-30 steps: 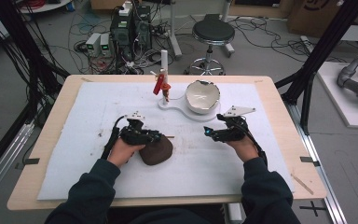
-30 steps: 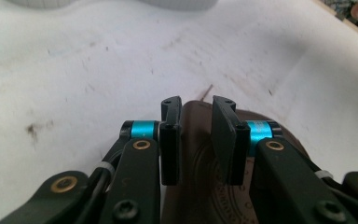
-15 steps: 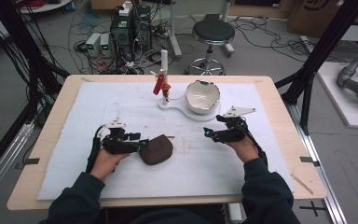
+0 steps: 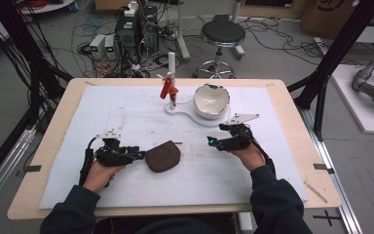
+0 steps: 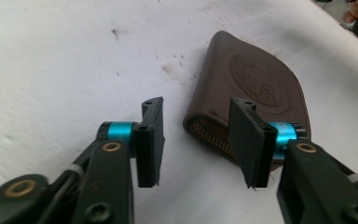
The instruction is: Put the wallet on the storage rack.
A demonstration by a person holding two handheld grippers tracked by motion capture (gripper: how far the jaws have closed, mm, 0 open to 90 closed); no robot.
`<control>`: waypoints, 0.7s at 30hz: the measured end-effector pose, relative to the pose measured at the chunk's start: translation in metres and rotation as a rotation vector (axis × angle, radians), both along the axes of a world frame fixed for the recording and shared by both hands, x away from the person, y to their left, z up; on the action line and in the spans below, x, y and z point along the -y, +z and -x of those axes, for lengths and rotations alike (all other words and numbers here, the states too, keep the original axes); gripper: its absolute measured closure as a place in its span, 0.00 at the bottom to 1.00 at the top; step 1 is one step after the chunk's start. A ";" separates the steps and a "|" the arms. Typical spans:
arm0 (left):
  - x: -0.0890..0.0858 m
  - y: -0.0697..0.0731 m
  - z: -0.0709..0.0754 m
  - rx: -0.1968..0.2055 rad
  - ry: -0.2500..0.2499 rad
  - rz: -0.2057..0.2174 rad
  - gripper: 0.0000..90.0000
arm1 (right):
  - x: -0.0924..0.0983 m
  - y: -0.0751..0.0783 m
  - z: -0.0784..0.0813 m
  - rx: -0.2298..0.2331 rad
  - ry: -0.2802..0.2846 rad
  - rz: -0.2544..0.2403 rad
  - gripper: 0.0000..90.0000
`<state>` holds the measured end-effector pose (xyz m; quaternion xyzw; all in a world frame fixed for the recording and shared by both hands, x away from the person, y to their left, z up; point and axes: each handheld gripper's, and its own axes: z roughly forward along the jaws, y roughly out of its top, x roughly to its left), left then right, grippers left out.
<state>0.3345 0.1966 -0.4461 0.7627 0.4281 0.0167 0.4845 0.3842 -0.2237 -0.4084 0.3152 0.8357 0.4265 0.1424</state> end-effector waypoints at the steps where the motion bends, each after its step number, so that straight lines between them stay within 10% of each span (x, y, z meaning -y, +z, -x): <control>1: 0.002 -0.002 0.000 -0.009 -0.008 -0.006 0.59 | -0.002 0.000 0.000 -0.003 0.004 -0.002 0.28; 21: 0.021 0.002 -0.008 -0.001 0.002 0.004 0.59 | -0.039 -0.010 0.002 -0.072 0.123 0.002 0.29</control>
